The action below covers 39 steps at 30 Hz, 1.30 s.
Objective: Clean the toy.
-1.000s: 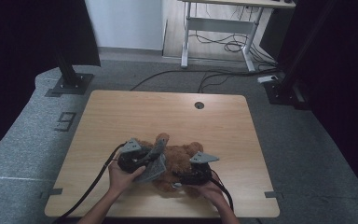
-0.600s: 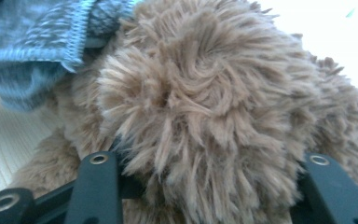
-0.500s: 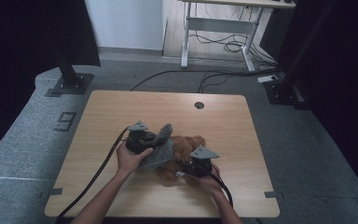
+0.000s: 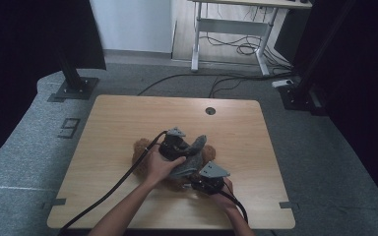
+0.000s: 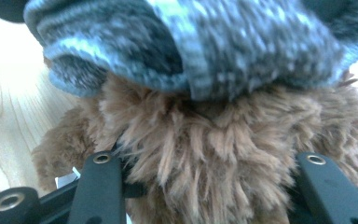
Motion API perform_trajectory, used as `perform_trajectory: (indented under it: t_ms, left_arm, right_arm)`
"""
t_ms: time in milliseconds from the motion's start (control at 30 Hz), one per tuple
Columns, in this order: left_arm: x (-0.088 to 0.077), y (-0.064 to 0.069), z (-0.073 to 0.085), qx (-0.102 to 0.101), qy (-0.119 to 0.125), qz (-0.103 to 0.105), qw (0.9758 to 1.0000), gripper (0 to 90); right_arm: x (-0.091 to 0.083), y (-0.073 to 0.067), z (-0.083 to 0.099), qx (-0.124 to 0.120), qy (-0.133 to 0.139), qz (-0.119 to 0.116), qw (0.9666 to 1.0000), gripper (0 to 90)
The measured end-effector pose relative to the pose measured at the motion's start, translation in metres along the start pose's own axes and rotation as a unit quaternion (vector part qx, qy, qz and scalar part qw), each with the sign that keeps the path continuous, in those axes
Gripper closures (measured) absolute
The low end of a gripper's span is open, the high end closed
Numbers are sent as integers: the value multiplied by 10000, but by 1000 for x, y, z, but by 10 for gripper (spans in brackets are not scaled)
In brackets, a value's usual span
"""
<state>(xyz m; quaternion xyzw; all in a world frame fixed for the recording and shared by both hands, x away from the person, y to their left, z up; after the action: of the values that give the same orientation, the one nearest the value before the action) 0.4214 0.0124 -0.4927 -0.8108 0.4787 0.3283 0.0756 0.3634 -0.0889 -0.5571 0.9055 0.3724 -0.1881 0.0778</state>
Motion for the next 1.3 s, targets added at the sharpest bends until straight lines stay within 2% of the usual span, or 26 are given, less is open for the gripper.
perform_trajectory:
  t_ms: [33, 100, 133, 200, 233, 333, 400, 467, 500, 533, 567, 600, 733, 767, 800, 833, 933, 1000, 1133, 1200, 1300]
  left_arm:
    - [0, 0, 0, 0, 0, 0, 10000, 765]
    - [-15, -7, 6, 17, 41, -190, 9998, 766]
    - [-15, -7, 6, 17, 41, -190, 9998, 767]
    - [-33, -20, 18, -49, 54, -399, 9992, 768]
    - [-33, -20, 18, -49, 54, -399, 9992, 769]
    - [-54, -35, 32, -131, 117, -511, 9985, 770]
    - [-77, -48, 45, -265, 283, -680, 9969, 766]
    - [-90, -57, 53, -435, 432, -672, 9959, 764]
    - [-90, -57, 53, -435, 432, -672, 9959, 764]
    - [-99, -64, 59, -591, 565, -659, 9945, 765]
    - [-99, -64, 59, -591, 565, -659, 9945, 765]
    - [-101, -67, 65, -676, 626, -627, 9938, 767]
    - [-92, -65, 75, -576, 653, -693, 9938, 773]
    - [-90, -63, 76, -547, 671, -705, 9938, 778]
    - [-88, -62, 77, -579, 686, -647, 9939, 780]
    - [-88, -62, 77, -579, 686, -647, 9939, 781]
    - [-88, -61, 82, -691, 803, -476, 9932, 782]
    - [-89, -60, 84, -687, 834, -465, 9931, 784]
    - [-89, -55, 89, -610, 880, -494, 9930, 786]
    - [-88, -53, 92, -550, 878, -518, 9933, 787]
    - [-89, -50, 93, -481, 852, -552, 9937, 787]
  right_arm:
    - [0, 0, 0, 0, 0, 0, 10000, 484]
    - [-1, -3, 0, -47, -3, 6, 10000, 486]
    - [-1, -3, 0, -47, -3, 6, 10000, 486]
    - [-2, -3, 1, -33, 11, 3, 10000, 488]
    - [-2, -3, 1, -33, 11, 3, 10000, 488]
    - [-3, -2, 2, -38, 11, -2, 10000, 488]
    - [-3, -2, 2, -1, 41, -3, 10000, 488]
    - [-3, -2, 2, 32, 50, -10, 10000, 487]
    - [-3, -2, 2, 32, 50, -10, 10000, 487]
    - [-3, -1, 2, 57, 50, -6, 10000, 484]
    - [-3, -1, 2, 57, 50, -6, 10000, 484]
    - [-3, -1, 2, 76, 71, -26, 9999, 482]
    - [-3, -1, 2, 63, 73, -101, 9999, 461]
    - [-4, 0, 1, 165, 91, -169, 9997, 363]
    - [-5, 1, 1, 281, 93, -202, 9994, 321]
    - [-5, 1, 1, 281, 93, -202, 9994, 321]
    - [-19, 5, -8, 607, 82, -424, 9972, 238]
    - [-26, 9, -15, 872, 189, -551, 9945, 219]
    - [-32, 19, -29, 1235, 358, -582, 9900, 181]
    - [-27, 24, -32, 1323, 383, -474, 9893, 173]
    - [-18, 25, -33, 1386, 254, -530, 9886, 147]
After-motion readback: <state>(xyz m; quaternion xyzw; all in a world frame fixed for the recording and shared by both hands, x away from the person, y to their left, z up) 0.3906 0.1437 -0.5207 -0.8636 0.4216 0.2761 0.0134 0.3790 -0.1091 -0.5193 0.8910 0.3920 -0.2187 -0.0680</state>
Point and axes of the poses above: each handheld gripper's, and its own axes: x roughly forward along the jaws, z roughly out of its underside, y roughly to its right, the point moved 6 cm from there along x, roughly forward along the jaws, and after that the axes turned 6 degrees about x, right-handed, at the moved point
